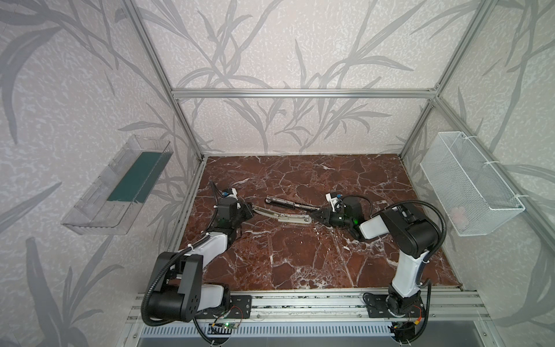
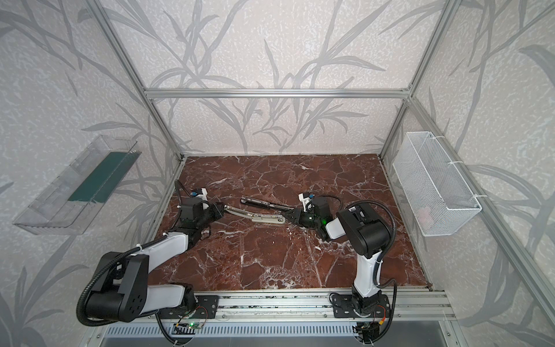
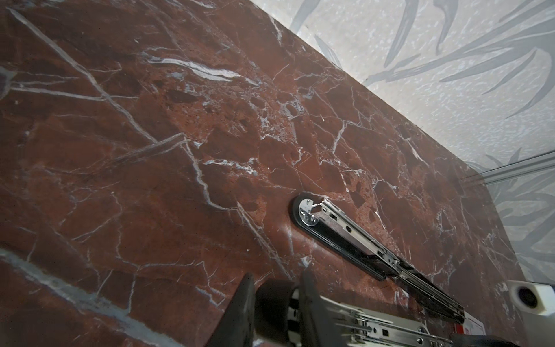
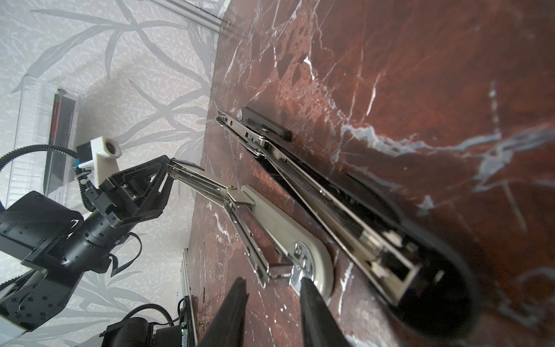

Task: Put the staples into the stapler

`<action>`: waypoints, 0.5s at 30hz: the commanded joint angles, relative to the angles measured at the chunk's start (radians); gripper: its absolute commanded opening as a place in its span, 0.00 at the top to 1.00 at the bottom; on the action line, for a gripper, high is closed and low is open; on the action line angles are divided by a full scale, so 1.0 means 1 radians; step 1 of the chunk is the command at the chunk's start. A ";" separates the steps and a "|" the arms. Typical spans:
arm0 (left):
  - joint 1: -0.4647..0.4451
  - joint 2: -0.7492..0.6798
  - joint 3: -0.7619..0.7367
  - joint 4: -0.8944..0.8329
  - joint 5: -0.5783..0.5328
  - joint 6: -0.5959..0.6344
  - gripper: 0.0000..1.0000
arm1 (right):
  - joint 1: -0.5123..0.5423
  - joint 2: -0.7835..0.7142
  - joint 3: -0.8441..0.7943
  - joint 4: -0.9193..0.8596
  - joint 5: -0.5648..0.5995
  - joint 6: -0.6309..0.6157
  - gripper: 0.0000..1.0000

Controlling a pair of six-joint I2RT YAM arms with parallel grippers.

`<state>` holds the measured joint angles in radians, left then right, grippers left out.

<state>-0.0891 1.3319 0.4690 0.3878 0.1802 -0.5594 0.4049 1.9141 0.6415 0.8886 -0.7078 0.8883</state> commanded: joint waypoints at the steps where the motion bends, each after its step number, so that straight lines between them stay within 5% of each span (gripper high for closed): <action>1: 0.009 0.022 -0.021 0.021 -0.042 -0.001 0.75 | 0.000 0.001 0.023 0.015 -0.009 -0.005 0.67; 5: 0.020 0.058 -0.017 0.025 -0.051 0.005 0.75 | 0.000 0.001 0.028 0.010 -0.009 -0.009 0.68; 10: 0.028 0.059 -0.016 0.023 -0.087 -0.019 0.60 | 0.000 -0.020 0.035 -0.030 -0.005 -0.030 0.68; 15: 0.028 -0.017 0.013 -0.039 -0.066 -0.025 0.55 | -0.002 -0.103 0.061 -0.190 0.007 -0.087 0.68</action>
<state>-0.0669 1.3785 0.4595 0.3836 0.1238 -0.5762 0.4049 1.8915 0.6640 0.8169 -0.7067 0.8589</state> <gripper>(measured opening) 0.441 0.325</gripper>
